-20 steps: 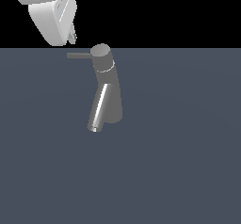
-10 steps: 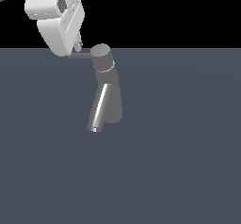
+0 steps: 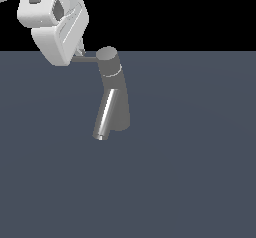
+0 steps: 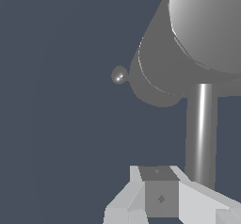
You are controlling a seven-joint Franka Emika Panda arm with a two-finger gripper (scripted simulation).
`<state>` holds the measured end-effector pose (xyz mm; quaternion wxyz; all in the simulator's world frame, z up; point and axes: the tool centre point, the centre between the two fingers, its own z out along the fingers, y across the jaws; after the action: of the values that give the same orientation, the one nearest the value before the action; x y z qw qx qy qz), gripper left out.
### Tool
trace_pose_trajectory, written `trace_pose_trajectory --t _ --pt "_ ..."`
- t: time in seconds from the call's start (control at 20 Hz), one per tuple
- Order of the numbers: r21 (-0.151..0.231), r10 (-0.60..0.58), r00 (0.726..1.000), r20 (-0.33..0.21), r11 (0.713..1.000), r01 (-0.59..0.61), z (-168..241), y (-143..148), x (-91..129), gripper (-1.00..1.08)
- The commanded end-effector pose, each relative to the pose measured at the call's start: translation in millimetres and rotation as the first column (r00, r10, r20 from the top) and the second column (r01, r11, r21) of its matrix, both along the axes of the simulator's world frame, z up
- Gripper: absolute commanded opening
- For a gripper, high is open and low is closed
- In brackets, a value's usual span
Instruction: Turn on the faucet by rotating a designated handle.
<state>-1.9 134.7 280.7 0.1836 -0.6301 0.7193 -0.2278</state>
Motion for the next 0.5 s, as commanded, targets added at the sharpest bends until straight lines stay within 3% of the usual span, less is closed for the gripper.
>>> trace_pose_trajectory --t 0.0,0.45 --pt "0.018 -0.026 1.000 0.002 1.000 0.026 -5.6 2.1 -8.0 -1.00" --pt "0.018 -0.027 1.000 0.002 0.999 0.027 -25.3 9.6 -36.1 -1.00"
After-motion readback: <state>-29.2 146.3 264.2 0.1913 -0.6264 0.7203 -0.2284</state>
